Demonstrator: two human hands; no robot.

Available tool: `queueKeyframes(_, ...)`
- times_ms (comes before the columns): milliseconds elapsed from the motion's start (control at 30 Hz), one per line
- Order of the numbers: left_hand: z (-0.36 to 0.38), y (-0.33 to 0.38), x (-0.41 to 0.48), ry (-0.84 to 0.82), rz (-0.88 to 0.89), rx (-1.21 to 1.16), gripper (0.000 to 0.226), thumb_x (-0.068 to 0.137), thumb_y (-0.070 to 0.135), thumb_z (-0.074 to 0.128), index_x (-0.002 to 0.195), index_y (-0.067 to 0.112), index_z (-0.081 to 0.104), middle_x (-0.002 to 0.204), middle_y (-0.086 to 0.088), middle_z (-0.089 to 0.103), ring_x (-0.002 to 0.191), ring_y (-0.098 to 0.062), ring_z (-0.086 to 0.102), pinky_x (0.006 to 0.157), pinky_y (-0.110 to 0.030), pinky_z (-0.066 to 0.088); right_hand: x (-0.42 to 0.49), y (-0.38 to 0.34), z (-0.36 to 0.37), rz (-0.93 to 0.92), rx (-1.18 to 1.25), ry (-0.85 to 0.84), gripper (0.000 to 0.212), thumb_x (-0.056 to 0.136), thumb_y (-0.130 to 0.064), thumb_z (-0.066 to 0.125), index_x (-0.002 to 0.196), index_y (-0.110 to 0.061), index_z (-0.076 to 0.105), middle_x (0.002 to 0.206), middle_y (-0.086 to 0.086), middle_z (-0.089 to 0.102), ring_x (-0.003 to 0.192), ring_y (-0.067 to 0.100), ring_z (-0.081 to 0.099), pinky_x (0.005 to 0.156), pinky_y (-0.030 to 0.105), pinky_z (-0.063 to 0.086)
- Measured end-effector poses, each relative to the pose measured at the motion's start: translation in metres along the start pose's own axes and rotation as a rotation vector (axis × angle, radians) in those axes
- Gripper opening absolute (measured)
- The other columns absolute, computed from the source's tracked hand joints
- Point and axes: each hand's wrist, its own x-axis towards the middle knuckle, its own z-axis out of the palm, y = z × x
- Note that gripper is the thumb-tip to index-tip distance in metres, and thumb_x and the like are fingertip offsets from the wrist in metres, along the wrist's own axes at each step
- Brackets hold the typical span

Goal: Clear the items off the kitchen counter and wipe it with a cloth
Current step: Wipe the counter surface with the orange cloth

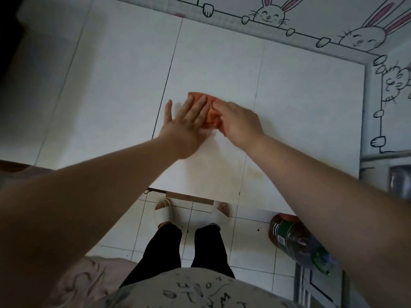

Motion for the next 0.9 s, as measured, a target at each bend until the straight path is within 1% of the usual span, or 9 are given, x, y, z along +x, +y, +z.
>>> queueKeyframes(167, 0.034, 0.028, -0.082, -0.054, 0.149, 0.016, 0.07, 0.092, 0.056, 0.003, 0.144, 0.023, -0.028, 0.153, 0.006, -0.033, 0.142, -0.02, -0.027, 0.112, -0.056, -0.011, -0.1, -0.008, 0.025, -0.1, -0.04, 0.02, 0.06, 0.071, -0.021, 0.077, 0.128, -0.019, 0.058, 0.127, 0.0, 0.063, 0.093, 0.026, 0.069, 0.068, 0.036, 0.056)
queueKeyframes(233, 0.053, 0.039, -0.114, -0.027, 0.204, 0.022, 0.071, 0.091, 0.06, -0.004, 0.149, 0.021, -0.015, 0.158, 0.004, -0.021, 0.145, -0.022, -0.016, 0.113, -0.056, -0.007, -0.138, -0.012, 0.032, -0.137, -0.078, 0.027, 0.062, 0.065, -0.019, 0.081, 0.124, -0.017, 0.061, 0.123, -0.002, 0.065, 0.089, 0.022, 0.07, 0.061, 0.032, 0.057)
queueKeyframes(300, 0.066, 0.046, -0.134, -0.028, 0.248, 0.019, 0.074, 0.092, 0.062, 0.005, 0.152, 0.019, 0.001, 0.161, 0.003, -0.005, 0.147, -0.024, -0.003, 0.114, -0.057, 0.001, -0.168, -0.019, 0.038, -0.138, -0.135, 0.017, 0.063, 0.064, -0.018, 0.08, 0.124, -0.017, 0.061, 0.12, -0.003, 0.066, 0.088, 0.019, 0.07, 0.056, 0.03, 0.056)
queueKeyframes(400, 0.071, 0.045, -0.14, -0.024, 0.308, 0.016, 0.076, 0.09, 0.061, 0.019, 0.152, 0.018, 0.006, 0.16, 0.003, -0.004, 0.147, -0.024, 0.0, 0.114, -0.057, 0.006, -0.184, -0.022, 0.045, -0.104, -0.178, -0.026, 0.06, 0.068, -0.018, 0.074, 0.126, -0.018, 0.059, 0.119, -0.003, 0.066, 0.082, 0.017, 0.07, 0.053, 0.029, 0.055)
queueKeyframes(467, 0.064, 0.041, -0.135, -0.037, 0.338, 0.006, 0.073, 0.091, 0.06, 0.017, 0.152, 0.02, 0.007, 0.16, 0.004, -0.003, 0.147, -0.023, 0.003, 0.114, -0.057, 0.007, -0.182, -0.02, 0.043, -0.073, -0.174, -0.053, 0.065, 0.063, -0.021, 0.08, 0.124, -0.018, 0.059, 0.115, -0.002, 0.067, 0.082, 0.018, 0.07, 0.053, 0.029, 0.054)
queueKeyframes(533, 0.053, 0.036, -0.123, -0.044, 0.351, 0.052, 0.07, 0.092, 0.058, 0.01, 0.151, 0.023, -0.007, 0.158, 0.006, -0.014, 0.147, -0.021, -0.007, 0.114, -0.057, -0.001, -0.164, -0.017, 0.035, -0.065, -0.173, -0.065, 0.064, 0.061, -0.025, 0.084, 0.12, -0.021, 0.06, 0.114, -0.003, 0.066, 0.087, 0.02, 0.069, 0.055, 0.028, 0.054)
queueKeyframes(633, 0.03, 0.032, -0.075, -0.037, 0.291, 0.131, 0.069, 0.093, 0.057, 0.006, 0.14, 0.025, -0.033, 0.152, 0.007, -0.033, 0.142, -0.019, -0.026, 0.111, -0.058, -0.013, -0.112, -0.005, 0.012, 0.058, -0.033, -0.045, 0.037, 0.088, -0.026, 0.059, 0.125, -0.027, 0.054, 0.126, -0.002, 0.061, 0.103, 0.024, 0.062, 0.071, 0.026, 0.043)
queueKeyframes(733, 0.005, 0.034, -0.015, -0.067, 0.178, 0.112, 0.066, 0.094, 0.056, 0.007, 0.142, 0.028, -0.028, 0.154, 0.009, -0.029, 0.143, -0.018, -0.023, 0.11, -0.058, -0.013, -0.053, 0.02, 0.0, 0.16, -0.036, -0.025, 0.04, 0.088, -0.027, 0.056, 0.128, -0.03, 0.051, 0.125, 0.004, 0.059, 0.105, 0.03, 0.061, 0.08, 0.032, 0.045)
queueKeyframes(900, -0.006, 0.046, 0.005, -0.105, 0.093, 0.035, 0.066, 0.095, 0.055, 0.008, 0.145, 0.027, -0.023, 0.154, 0.009, -0.03, 0.143, -0.018, -0.024, 0.113, -0.058, -0.011, -0.031, 0.03, -0.009, 0.188, 0.014, 0.003, 0.037, 0.088, -0.028, 0.052, 0.125, -0.03, 0.052, 0.112, 0.005, 0.063, 0.099, 0.029, 0.06, 0.073, 0.028, 0.038)
